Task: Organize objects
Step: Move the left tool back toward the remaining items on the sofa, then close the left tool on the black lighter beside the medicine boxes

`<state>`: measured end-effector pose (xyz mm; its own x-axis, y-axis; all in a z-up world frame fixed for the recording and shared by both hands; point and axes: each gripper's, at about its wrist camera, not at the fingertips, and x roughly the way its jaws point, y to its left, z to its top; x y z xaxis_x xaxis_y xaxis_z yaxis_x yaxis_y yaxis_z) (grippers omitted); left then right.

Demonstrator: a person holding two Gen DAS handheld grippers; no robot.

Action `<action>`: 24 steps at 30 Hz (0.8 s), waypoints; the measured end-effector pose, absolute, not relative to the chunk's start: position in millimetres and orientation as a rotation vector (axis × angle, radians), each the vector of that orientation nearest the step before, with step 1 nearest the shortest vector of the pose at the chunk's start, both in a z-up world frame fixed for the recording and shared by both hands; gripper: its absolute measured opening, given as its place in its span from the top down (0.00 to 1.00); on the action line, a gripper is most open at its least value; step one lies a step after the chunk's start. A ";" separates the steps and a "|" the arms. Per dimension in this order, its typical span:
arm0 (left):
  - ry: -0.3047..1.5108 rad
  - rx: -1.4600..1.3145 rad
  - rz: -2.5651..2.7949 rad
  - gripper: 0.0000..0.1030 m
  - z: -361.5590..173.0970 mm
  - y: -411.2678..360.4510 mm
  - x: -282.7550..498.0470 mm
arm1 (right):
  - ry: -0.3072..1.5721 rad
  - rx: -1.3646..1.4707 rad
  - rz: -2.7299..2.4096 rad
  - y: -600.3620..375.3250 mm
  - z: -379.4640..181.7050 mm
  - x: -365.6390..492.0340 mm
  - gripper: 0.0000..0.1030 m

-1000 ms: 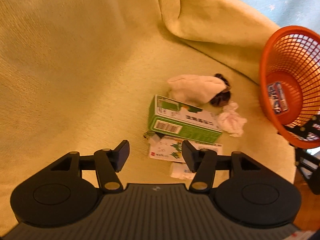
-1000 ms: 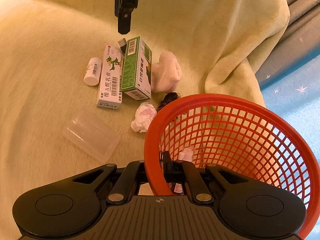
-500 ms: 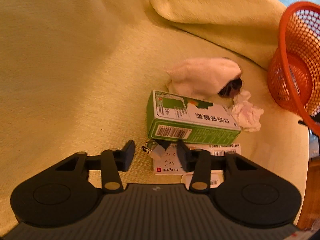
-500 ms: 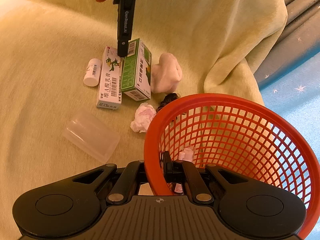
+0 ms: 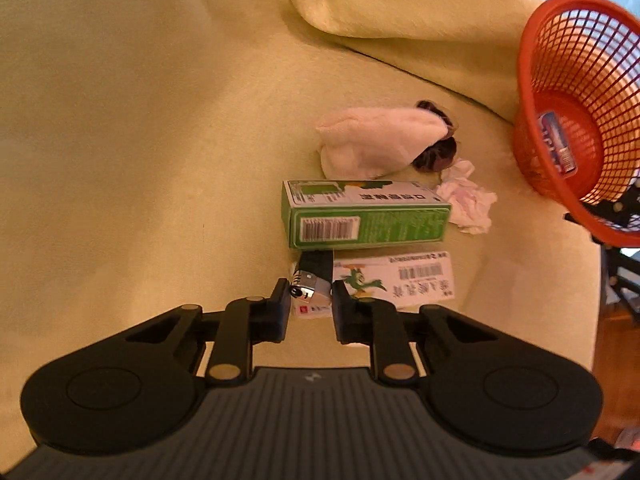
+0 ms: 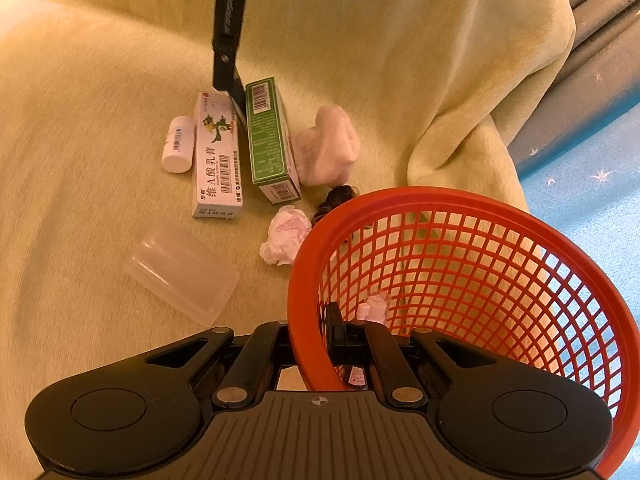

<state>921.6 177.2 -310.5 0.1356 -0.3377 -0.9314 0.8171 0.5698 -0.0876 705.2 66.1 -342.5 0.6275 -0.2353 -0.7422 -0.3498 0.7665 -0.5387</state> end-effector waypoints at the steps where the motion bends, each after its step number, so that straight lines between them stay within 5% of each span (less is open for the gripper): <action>1: 1.156 0.489 -0.890 0.83 -308.6 180.0 917.3 | 0.912 -0.720 0.072 66.3 -342.4 705.5 0.99; 8: 1.151 0.486 -0.886 0.83 -315.5 185.7 884.4 | 0.910 -0.727 0.074 66.7 -342.4 706.2 0.99; 11: 1.109 0.540 -0.890 0.66 -321.7 182.0 876.6 | 0.909 -0.728 0.073 66.5 -343.2 706.0 0.99; 24: 1.038 0.756 -0.975 0.65 -340.3 159.4 869.3 | 0.908 -0.732 0.074 66.6 -343.8 705.5 0.99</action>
